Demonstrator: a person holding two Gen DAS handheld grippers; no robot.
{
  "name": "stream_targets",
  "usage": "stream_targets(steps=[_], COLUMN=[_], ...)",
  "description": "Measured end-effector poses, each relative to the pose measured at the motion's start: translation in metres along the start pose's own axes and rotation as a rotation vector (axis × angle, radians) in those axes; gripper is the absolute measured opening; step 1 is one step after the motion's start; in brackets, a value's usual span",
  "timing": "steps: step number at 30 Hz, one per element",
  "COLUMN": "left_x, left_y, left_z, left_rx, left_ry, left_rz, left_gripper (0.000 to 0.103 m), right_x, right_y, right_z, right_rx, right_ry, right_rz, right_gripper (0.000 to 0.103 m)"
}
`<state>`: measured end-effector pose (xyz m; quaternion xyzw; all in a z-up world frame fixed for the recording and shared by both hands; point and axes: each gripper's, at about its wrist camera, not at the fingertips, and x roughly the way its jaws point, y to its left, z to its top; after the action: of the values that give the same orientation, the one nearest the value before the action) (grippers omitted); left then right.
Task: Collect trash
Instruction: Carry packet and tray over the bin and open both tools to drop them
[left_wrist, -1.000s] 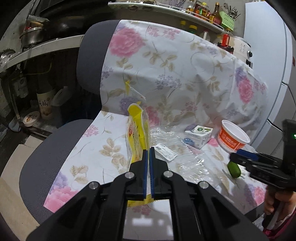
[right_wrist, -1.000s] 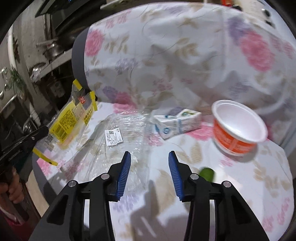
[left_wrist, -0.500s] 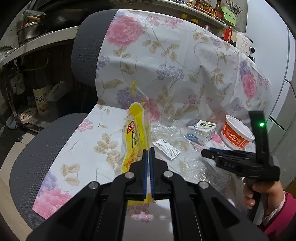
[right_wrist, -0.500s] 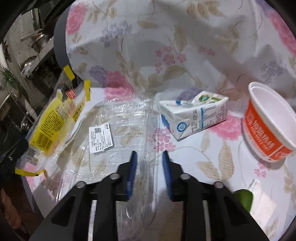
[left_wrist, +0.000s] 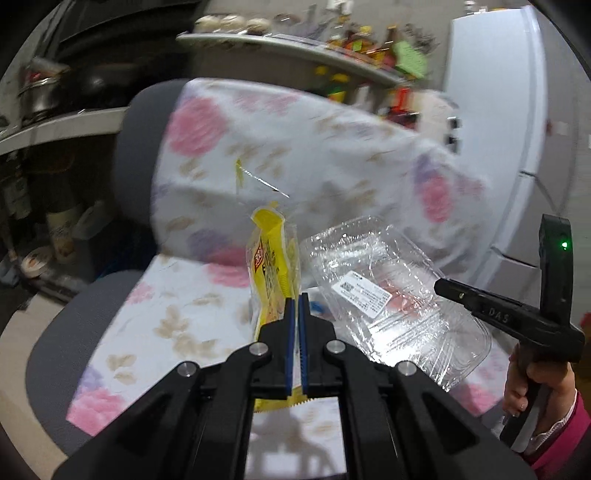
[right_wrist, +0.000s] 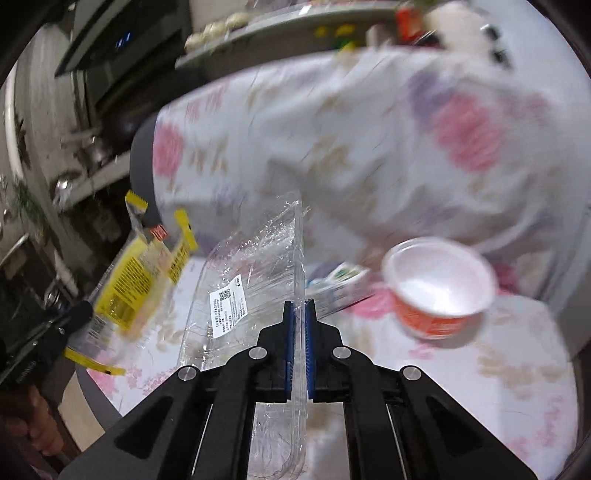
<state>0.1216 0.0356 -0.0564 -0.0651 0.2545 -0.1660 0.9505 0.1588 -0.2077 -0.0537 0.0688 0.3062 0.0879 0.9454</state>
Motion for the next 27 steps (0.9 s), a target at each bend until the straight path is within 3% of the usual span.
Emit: stream_targets(steps=[6,12,20,27], left_x=[-0.009,-0.004,0.003,0.009], left_y=[-0.064,-0.14,-0.238,-0.325], left_z=[-0.001,-0.02,-0.052,-0.094], left_rx=[0.072,0.176,0.271,0.379], left_ry=[-0.007,0.029,0.065,0.148], left_rz=[-0.135,-0.267,-0.496,-0.715], left_gripper=[0.0,0.0,0.0,0.0], right_x=[-0.094,-0.153,-0.234,-0.307], right_y=[-0.051,-0.104,-0.172,-0.212], right_z=[-0.012,-0.047,-0.104,-0.163], right_rx=[0.043,0.131,0.247,0.373], right_ry=[-0.117,-0.134,-0.158,-0.168], right_rz=[-0.143,-0.249,-0.471,-0.665], right_gripper=[0.006,0.006,0.006,0.006])
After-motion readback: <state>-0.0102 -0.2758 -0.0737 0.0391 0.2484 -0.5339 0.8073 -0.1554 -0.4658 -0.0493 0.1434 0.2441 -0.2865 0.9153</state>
